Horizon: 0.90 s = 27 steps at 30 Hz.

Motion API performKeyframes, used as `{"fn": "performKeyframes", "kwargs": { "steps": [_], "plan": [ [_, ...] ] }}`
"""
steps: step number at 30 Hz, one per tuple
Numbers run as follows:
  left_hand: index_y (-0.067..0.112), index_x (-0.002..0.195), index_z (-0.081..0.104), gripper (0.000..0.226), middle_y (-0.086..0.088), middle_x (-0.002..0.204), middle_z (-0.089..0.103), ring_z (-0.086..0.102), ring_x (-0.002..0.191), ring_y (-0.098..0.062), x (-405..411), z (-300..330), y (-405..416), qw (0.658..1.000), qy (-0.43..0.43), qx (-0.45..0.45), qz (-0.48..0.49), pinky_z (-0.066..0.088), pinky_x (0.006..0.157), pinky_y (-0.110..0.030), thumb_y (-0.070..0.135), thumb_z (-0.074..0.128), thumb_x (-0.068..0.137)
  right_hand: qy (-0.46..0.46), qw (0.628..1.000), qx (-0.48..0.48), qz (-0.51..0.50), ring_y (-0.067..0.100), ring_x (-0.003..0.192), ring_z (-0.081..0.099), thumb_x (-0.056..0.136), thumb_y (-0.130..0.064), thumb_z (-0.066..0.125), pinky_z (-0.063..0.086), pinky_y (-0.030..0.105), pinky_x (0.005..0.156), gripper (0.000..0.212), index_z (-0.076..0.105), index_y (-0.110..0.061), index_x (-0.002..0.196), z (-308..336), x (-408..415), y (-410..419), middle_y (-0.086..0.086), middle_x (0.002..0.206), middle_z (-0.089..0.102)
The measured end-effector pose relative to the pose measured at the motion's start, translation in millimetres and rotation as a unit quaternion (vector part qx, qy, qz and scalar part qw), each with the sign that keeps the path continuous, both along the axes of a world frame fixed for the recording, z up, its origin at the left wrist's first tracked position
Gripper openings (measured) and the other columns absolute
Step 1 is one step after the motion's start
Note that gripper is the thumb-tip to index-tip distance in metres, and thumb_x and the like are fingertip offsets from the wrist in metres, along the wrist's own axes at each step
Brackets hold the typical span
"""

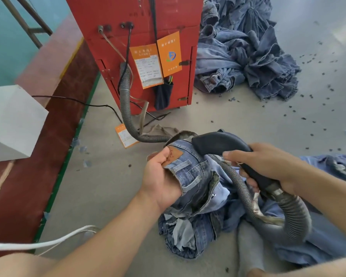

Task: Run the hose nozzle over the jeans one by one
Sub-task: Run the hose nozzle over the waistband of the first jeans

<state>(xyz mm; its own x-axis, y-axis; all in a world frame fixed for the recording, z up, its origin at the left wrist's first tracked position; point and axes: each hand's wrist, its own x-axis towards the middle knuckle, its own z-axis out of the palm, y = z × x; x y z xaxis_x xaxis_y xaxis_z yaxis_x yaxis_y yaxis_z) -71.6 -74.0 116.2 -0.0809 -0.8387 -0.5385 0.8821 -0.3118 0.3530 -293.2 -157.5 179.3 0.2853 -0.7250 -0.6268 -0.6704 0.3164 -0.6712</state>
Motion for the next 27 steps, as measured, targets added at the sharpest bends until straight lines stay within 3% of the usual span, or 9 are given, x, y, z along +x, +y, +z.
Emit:
{"fn": "performKeyframes", "kwargs": {
  "steps": [4,7,10,13,17,21,24,27],
  "plan": [
    [-0.004,0.128,0.068,0.054,-0.026,0.132,0.066,0.066,0.119,-0.042,-1.6,-4.3,-2.5,1.000,0.009,0.000,0.003,0.050,0.099,-0.055,0.036,0.039,0.105,-0.011,1.000,0.014,-0.018,0.035,0.055,0.056,0.066,-0.066,0.076,0.058,0.046,0.058,0.082,0.064,0.009,0.098,-2.8,-3.3,-2.1,0.025,0.066,0.061],
    [-0.001,0.108,0.079,0.052,-0.024,0.125,0.070,0.071,0.111,-0.040,-4.1,-7.1,-4.1,1.000,0.004,-0.007,0.009,0.055,0.091,-0.052,0.034,0.040,0.105,-0.016,0.999,0.018,-0.047,0.034,0.052,0.055,0.077,-0.060,0.076,0.057,0.048,0.057,0.068,0.062,0.002,0.100,-3.7,-4.8,-1.2,0.022,0.066,0.059],
    [-0.001,0.129,0.068,0.049,-0.024,0.132,0.066,0.067,0.119,-0.042,-8.9,-10.0,-2.8,1.000,-0.004,-0.019,-0.005,0.057,0.094,-0.055,0.034,0.044,0.104,-0.033,0.991,-0.022,-0.128,0.027,0.044,0.052,0.098,-0.040,0.069,0.054,0.040,0.049,0.040,0.058,-0.003,0.107,-6.5,-6.9,-8.5,0.016,0.062,0.055],
    [-0.001,0.132,0.065,0.050,-0.027,0.134,0.064,0.065,0.119,-0.045,-10.7,-9.3,-2.1,0.999,0.007,-0.030,-0.016,0.059,0.089,-0.058,0.035,0.046,0.103,-0.056,0.981,-0.007,-0.188,0.025,0.041,0.051,0.101,-0.036,0.066,0.052,0.035,0.045,0.035,0.054,-0.004,0.105,4.0,-22.9,-16.7,0.014,0.061,0.053],
    [-0.001,0.108,0.078,0.054,-0.026,0.126,0.069,0.070,0.111,-0.042,-3.2,-9.1,-7.3,1.000,0.013,-0.014,0.018,0.061,0.084,-0.055,0.036,0.039,0.106,-0.076,0.990,0.054,-0.104,0.028,0.044,0.052,0.093,-0.044,0.073,0.053,0.038,0.049,0.033,0.062,-0.013,0.091,21.7,-25.1,4.1,0.016,0.062,0.056],
    [-0.001,0.109,0.078,0.046,-0.023,0.125,0.070,0.072,0.110,-0.038,-10.4,-7.2,-4.5,1.000,0.000,-0.004,-0.002,0.062,0.084,-0.051,0.030,0.045,0.103,-0.053,0.993,0.073,-0.070,0.029,0.044,0.051,0.096,-0.040,0.071,0.053,0.040,0.048,0.038,0.058,-0.006,0.088,14.7,-3.6,16.0,0.018,0.062,0.055],
    [0.000,0.096,0.075,0.022,-0.016,0.101,0.074,0.073,0.090,-0.029,-11.5,-4.0,-3.2,0.997,-0.054,-0.013,-0.044,0.063,0.076,-0.043,0.013,0.057,0.092,-0.058,0.991,0.032,-0.115,0.027,0.044,0.050,0.101,-0.037,0.066,0.053,0.039,0.048,0.034,0.055,-0.005,0.102,8.3,1.1,3.8,0.015,0.063,0.053],
    [-0.006,0.115,0.071,0.027,-0.023,0.116,0.073,0.073,0.102,-0.034,-13.7,-3.4,3.9,0.974,-0.179,-0.026,-0.135,0.062,0.086,-0.044,-0.002,0.049,0.100,-0.069,0.985,-0.011,-0.161,0.026,0.044,0.050,0.101,-0.037,0.066,0.053,0.039,0.048,0.033,0.053,-0.007,0.108,16.6,-12.6,-10.7,0.015,0.065,0.053]
  ]
}}
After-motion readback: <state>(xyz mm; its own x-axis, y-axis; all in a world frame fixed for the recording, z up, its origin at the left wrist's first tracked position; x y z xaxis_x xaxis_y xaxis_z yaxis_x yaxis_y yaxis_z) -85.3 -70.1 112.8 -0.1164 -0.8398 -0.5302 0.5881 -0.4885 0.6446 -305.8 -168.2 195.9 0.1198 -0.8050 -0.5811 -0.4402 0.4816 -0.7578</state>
